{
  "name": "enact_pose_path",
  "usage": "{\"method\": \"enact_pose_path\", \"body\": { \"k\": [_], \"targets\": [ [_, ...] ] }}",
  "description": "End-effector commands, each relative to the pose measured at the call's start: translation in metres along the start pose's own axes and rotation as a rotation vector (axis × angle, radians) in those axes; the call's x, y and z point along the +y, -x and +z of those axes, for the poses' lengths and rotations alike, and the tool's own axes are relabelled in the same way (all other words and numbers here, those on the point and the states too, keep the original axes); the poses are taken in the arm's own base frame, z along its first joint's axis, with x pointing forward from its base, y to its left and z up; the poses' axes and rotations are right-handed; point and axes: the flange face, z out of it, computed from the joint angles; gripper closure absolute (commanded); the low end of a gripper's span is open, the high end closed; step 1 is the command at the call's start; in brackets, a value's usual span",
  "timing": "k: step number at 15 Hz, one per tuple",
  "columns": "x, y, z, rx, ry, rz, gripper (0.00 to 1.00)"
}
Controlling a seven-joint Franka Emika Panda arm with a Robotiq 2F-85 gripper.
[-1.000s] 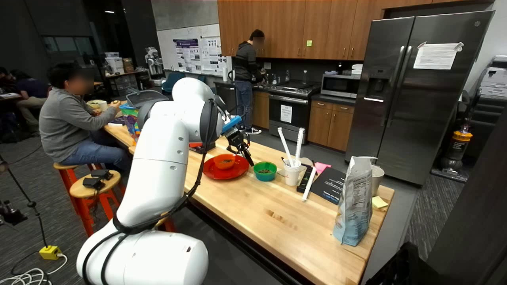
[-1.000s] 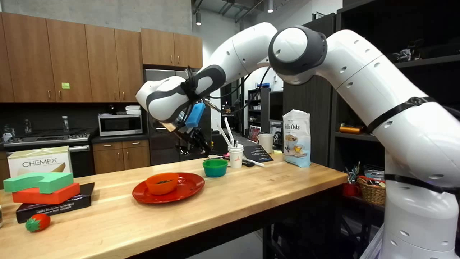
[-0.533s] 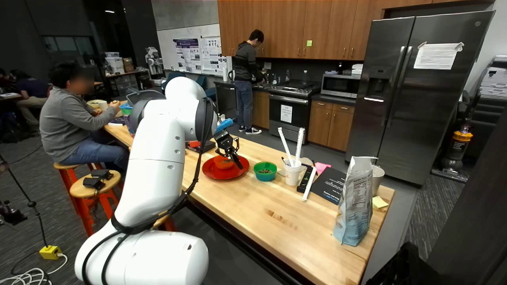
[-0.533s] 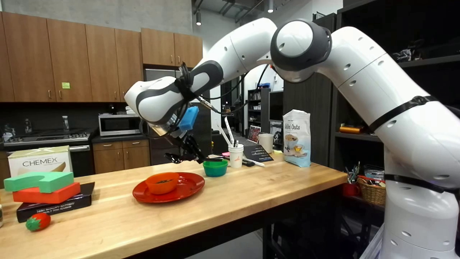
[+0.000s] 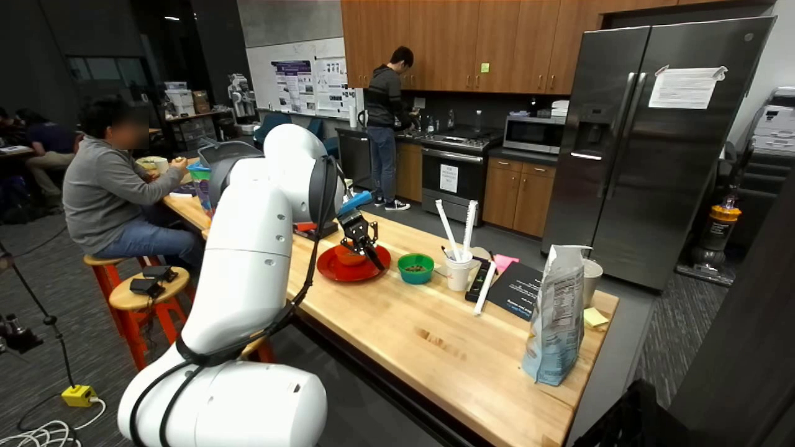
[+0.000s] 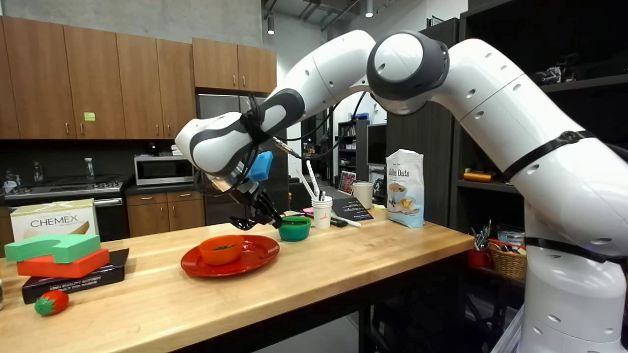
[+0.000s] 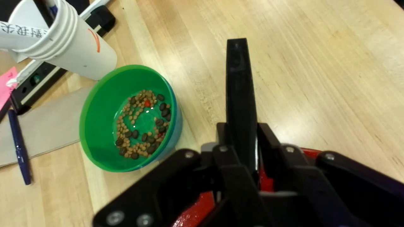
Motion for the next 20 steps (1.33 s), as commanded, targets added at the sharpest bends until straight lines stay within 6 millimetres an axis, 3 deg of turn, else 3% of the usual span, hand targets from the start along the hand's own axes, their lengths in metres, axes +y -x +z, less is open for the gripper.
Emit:
{"method": "enact_pose_path", "body": {
  "k": [1,11,20],
  "targets": [
    [0.014,-0.004,0.003,0.014,-0.017,-0.038,0.94],
    [0.034,-0.024,-0.017,0.060,-0.001,-0.105,0.94],
    [0.027,-0.047,-0.013,0.041,-0.043,-0.167,0.94]
  ]
}}
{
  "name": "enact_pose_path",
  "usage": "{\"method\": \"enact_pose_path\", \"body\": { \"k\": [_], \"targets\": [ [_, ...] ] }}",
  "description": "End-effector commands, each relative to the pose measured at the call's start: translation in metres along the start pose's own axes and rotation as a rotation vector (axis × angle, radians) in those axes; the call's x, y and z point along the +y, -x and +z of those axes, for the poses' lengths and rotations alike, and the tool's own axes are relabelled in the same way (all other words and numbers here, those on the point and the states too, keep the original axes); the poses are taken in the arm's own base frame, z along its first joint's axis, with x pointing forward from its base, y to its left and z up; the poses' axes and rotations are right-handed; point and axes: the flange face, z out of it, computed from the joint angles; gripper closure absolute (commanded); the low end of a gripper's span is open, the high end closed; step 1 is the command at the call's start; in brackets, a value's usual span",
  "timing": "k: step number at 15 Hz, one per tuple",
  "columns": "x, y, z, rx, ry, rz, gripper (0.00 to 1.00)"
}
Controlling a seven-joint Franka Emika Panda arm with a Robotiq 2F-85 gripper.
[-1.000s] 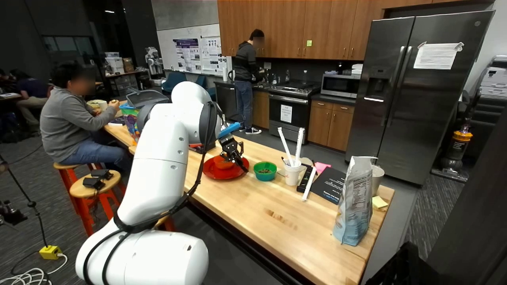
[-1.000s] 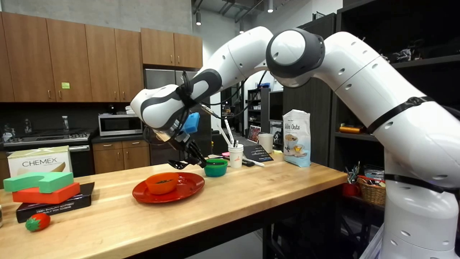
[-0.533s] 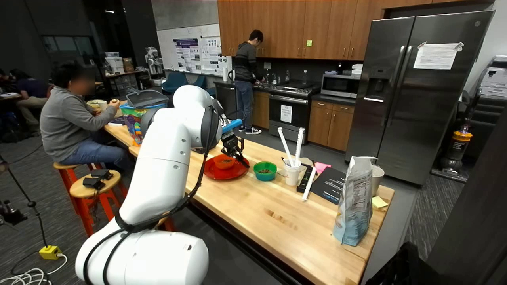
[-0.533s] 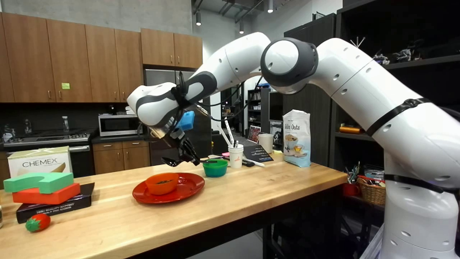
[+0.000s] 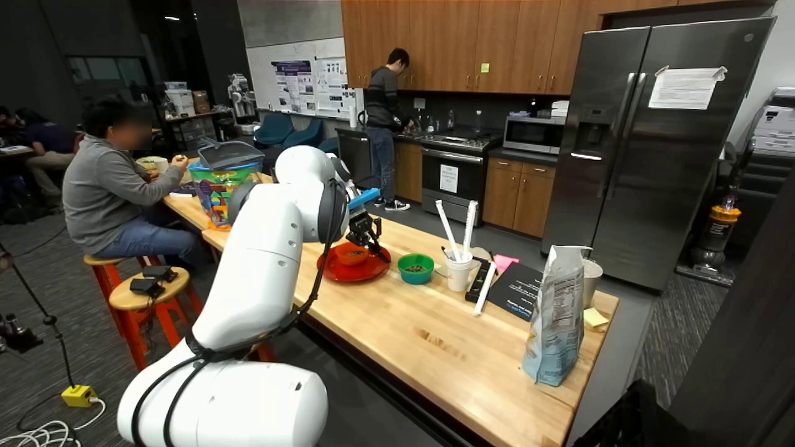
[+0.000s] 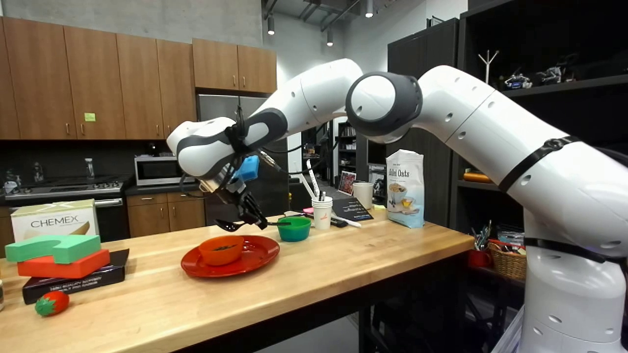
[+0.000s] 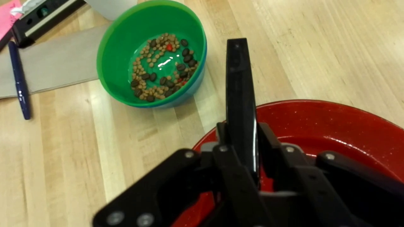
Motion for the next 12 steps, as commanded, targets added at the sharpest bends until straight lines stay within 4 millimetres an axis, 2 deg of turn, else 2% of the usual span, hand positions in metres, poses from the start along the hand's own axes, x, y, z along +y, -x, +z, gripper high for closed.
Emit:
{"method": "enact_pose_path", "body": {
  "k": [1,8,12],
  "targets": [
    [0.001,-0.007,0.001,-0.013,-0.039,-0.028,0.94],
    [-0.007,-0.018,0.009,-0.068,-0.055,-0.092,0.93],
    [-0.009,-0.006,0.003,-0.236,0.023,-0.187,0.94]
  ]
}}
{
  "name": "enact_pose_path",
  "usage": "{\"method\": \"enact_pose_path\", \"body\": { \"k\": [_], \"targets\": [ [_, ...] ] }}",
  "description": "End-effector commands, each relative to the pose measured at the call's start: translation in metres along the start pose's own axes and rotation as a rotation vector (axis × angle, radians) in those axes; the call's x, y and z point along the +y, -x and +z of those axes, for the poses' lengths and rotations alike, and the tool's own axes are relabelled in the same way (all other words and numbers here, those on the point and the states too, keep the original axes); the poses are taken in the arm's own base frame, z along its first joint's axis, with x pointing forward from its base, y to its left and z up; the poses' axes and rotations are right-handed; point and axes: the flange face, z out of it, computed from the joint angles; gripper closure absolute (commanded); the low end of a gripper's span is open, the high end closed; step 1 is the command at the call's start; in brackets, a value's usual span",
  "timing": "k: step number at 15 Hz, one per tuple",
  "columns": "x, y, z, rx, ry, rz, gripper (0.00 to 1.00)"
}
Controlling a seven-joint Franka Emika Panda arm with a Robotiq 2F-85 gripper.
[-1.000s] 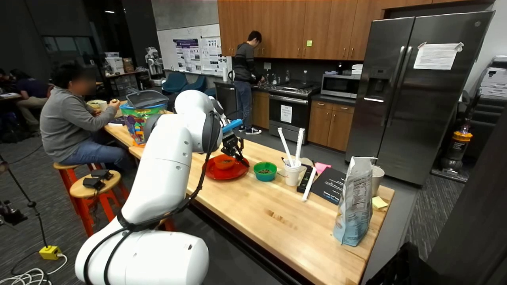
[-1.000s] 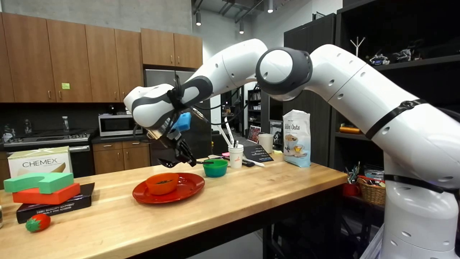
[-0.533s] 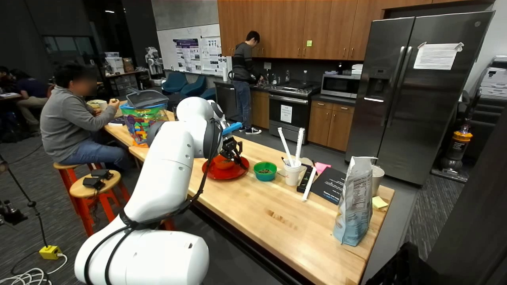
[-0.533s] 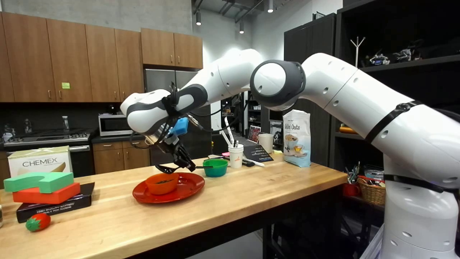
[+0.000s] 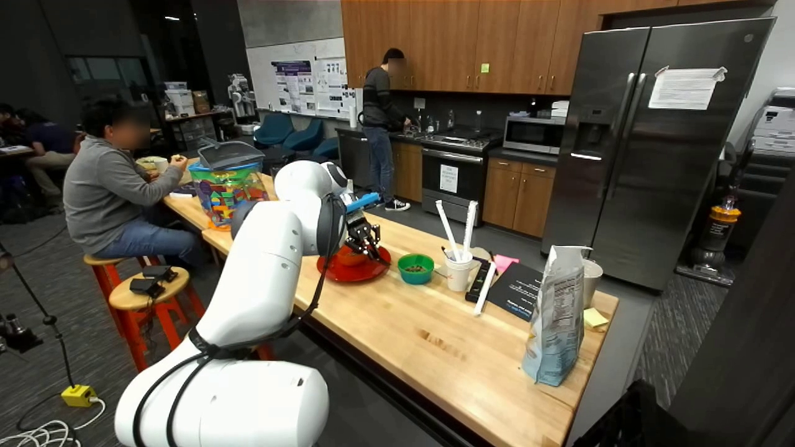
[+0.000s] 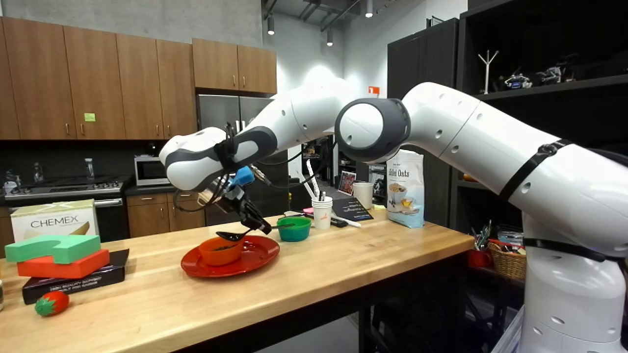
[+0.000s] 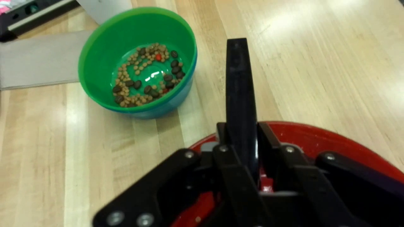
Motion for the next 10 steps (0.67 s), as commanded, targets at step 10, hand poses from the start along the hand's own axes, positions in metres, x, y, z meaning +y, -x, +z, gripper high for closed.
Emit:
{"method": "enact_pose_path", "body": {
  "k": [10],
  "targets": [
    [0.007,0.013,-0.034,-0.294,0.244,-0.239,0.94]
  ]
}}
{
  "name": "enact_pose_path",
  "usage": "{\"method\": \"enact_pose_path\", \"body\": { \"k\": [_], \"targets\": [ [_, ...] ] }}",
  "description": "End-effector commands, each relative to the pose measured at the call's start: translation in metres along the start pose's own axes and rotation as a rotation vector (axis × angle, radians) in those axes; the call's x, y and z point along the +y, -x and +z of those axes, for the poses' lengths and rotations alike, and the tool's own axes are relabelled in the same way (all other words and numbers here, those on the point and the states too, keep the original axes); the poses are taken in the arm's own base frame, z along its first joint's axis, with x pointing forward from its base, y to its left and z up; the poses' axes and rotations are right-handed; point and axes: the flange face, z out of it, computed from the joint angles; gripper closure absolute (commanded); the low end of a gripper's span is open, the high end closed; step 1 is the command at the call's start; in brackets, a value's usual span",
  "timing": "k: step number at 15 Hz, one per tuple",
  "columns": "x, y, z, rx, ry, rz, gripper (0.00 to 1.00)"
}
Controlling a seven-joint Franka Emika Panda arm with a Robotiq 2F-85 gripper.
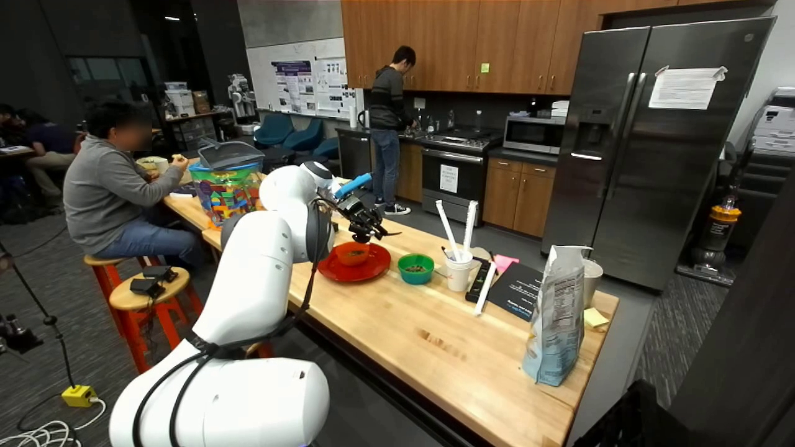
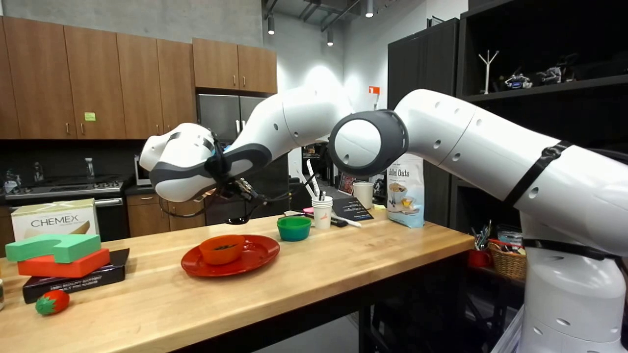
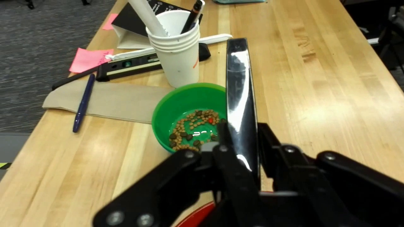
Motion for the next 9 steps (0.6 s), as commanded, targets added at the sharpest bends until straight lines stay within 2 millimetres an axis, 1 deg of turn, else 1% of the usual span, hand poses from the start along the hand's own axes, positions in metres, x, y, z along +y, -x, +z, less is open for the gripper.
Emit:
{"method": "enact_pose_path", "body": {
  "k": [1,5,7,9],
  "targets": [
    [0.0093,-0.0049,0.0035,-0.038,0.041,-0.053,0.94],
    [0.0136,-0.0138,0.0087,-0.023,0.050,-0.081,0.94],
    [0.0161,-0.0144,0.0080,0.004,0.053,-0.072,0.94],
    [0.0191,-0.0104,0.0053,0.037,0.060,-0.050,0.94]
  ]
}}
